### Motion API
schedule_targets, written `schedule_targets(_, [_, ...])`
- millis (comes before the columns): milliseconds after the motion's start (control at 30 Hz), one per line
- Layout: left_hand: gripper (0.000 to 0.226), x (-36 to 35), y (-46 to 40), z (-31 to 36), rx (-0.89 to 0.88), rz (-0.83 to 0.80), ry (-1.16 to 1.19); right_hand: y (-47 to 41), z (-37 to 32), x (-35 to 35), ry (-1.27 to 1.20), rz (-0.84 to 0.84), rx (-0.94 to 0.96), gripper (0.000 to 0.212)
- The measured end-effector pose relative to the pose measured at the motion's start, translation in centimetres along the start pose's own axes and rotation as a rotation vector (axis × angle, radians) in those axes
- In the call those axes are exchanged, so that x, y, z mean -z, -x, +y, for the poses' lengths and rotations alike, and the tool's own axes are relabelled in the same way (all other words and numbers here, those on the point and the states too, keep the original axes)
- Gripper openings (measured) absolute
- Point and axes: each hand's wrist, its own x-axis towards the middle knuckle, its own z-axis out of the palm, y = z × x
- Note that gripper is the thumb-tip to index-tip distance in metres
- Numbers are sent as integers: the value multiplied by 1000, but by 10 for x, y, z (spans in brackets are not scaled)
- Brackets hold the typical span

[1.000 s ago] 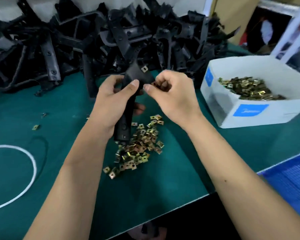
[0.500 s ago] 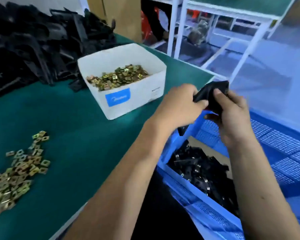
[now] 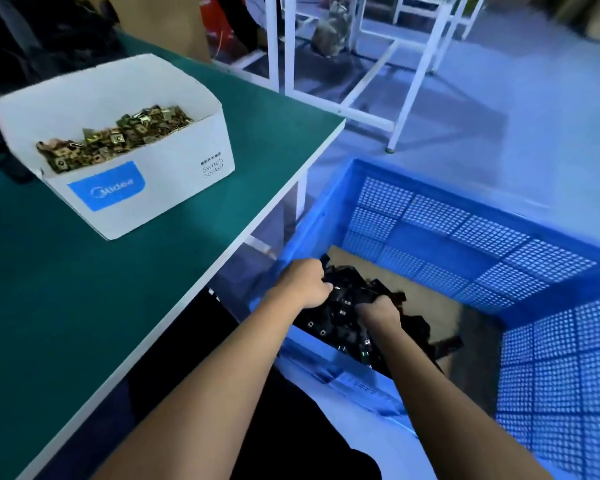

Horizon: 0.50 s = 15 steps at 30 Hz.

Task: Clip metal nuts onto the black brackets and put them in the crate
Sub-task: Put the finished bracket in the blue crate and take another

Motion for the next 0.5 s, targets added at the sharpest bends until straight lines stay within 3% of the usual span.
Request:
schedule_targets(100, [26, 5, 2, 2, -14, 24, 41, 9, -19, -3, 147, 44, 159, 20])
schedule_targets(233, [3, 25, 14, 11, -53, 126, 128, 33, -63, 7, 99, 136, 308, 19])
schedule_targets(300, [13, 45, 24, 16, -107, 189, 220, 50, -90, 17, 53, 229, 393, 12])
schedule_targets(400, [16, 89, 50, 23, -262, 348, 371, 85, -134, 38, -67, 400, 552, 19])
schedule_targets(500, [18, 138, 92, 13, -440, 584, 555, 138, -183, 50, -219, 605, 829, 18])
